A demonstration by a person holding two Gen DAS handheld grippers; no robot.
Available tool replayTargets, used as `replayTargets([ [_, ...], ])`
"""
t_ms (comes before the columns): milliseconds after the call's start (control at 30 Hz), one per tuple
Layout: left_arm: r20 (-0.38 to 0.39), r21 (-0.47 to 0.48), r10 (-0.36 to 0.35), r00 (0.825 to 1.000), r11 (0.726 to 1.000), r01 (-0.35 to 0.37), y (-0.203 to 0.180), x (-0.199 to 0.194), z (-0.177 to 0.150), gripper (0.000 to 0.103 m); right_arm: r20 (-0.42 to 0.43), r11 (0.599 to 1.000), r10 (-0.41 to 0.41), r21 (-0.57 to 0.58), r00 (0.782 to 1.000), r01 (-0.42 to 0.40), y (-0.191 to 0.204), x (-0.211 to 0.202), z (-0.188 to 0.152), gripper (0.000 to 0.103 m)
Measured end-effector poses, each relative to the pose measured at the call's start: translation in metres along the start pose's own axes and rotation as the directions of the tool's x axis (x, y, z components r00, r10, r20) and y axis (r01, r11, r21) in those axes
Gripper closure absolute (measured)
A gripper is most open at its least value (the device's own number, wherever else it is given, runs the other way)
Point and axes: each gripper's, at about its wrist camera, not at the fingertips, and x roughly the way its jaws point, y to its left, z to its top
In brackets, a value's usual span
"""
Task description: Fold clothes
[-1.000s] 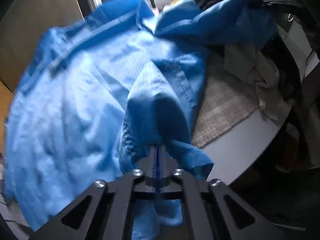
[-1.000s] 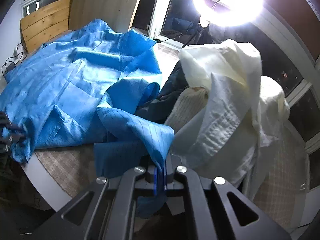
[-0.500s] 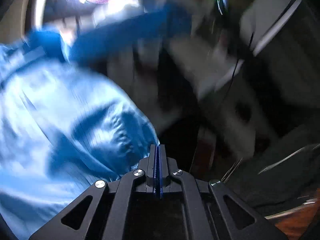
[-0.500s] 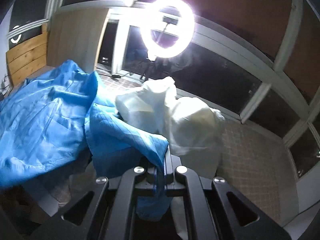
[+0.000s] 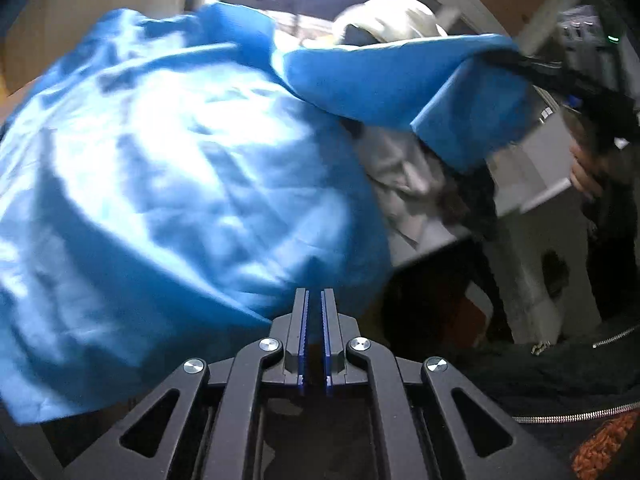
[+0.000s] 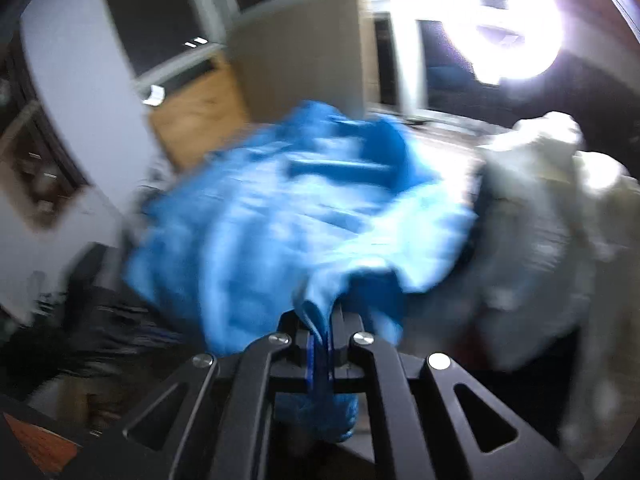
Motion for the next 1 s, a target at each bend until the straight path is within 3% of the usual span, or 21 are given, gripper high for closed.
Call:
replayTargets([
  [100, 0.034, -0.004, 0.020, 0.999, 1.000, -0.020, 0.008, -0.012, 0.000, 0.098, 0.064, 0.995, 0.078, -0.067, 0.995, -0.073, 0.037, -0.015, 0.033, 0.099],
  [167, 0.052, -0.003, 0.013, 0.999, 1.000, -0.013, 0.007, -0.014, -0.001, 0.098, 0.012, 0.990, 0.064, -0.129, 0.998, -0.062, 0.054, -0.019, 0.043, 0.096],
  [200, 0.054, 0.003, 0.009, 0.998, 1.000, -0.009, 0.010, -0.012, -0.003, 0.097, -0.080, 0.986, 0.063, -0.148, 0.995, -0.074, 0.058, -0.010, 0.041, 0.079],
  [233, 0.056, 0.009, 0.005, 0.998, 1.000, -0.005, 0.014, -0.011, -0.004, 0.096, -0.201, 0.985, 0.062, -0.143, 0.978, -0.092, 0.058, 0.007, 0.030, 0.063],
  [267, 0.056, 0.014, 0.002, 0.998, 1.000, -0.003, 0.017, -0.009, -0.004, 0.096, -0.322, 0.986, 0.060, -0.129, 0.945, -0.106, 0.056, 0.025, 0.017, 0.042],
  [333, 0.050, 0.006, -0.007, 0.999, 1.000, 0.007, 0.024, 0.000, -0.007, 0.096, -0.488, 0.993, 0.010, -0.101, 0.873, -0.068, 0.045, 0.054, -0.009, 0.042],
  [400, 0.037, -0.004, -0.035, 0.999, 0.999, 0.035, 0.028, 0.011, -0.011, 0.096, -0.578, 0.999, 0.008, -0.038, 0.816, -0.036, 0.025, 0.067, -0.020, 0.043],
  [433, 0.028, -0.001, -0.033, 0.999, 0.999, 0.033, 0.029, 0.016, -0.012, 0.096, -0.585, 0.999, 0.026, -0.002, 0.811, -0.033, 0.012, 0.067, -0.017, 0.043],
  [500, 0.007, -0.009, -0.022, 1.000, 1.000, 0.022, 0.031, 0.032, -0.015, 0.096, -0.517, 1.000, 0.002, 0.008, 0.856, 0.002, -0.009, 0.068, 0.013, 0.043],
  [567, -0.004, -0.026, -0.010, 1.000, 1.000, 0.010, 0.032, 0.046, -0.017, 0.094, -0.431, 0.995, -0.096, -0.071, 0.897, 0.072, -0.021, 0.089, 0.052, 0.043],
  [633, -0.006, -0.046, 0.026, 1.000, 0.999, -0.026, 0.033, 0.057, -0.017, 0.094, -0.388, 0.988, -0.149, -0.098, 0.909, 0.120, -0.040, 0.122, 0.086, 0.043],
  [700, -0.009, -0.088, 0.072, 0.997, 0.994, -0.072, 0.035, 0.068, -0.016, 0.094, -0.374, 0.980, -0.194, -0.102, 0.907, 0.168, -0.063, 0.180, 0.129, 0.043],
  [800, -0.017, -0.154, 0.123, 0.992, 0.980, -0.124, 0.038, 0.079, -0.017, 0.094, -0.390, 0.957, -0.290, -0.145, 0.874, 0.253, -0.095, 0.282, 0.168, 0.043],
  [900, -0.021, -0.213, 0.158, 0.987, 0.964, -0.159, 0.044, 0.077, -0.025, 0.094, -0.456, 0.915, -0.404, -0.197, 0.793, 0.353, -0.117, 0.383, 0.173, 0.043],
  [1000, -0.013, -0.280, 0.182, 0.983, 0.943, -0.178, 0.047, 0.068, -0.032, 0.094, -0.519, 0.918, -0.392, -0.163, 0.760, 0.362, -0.142, 0.420, 0.168, 0.043],
])
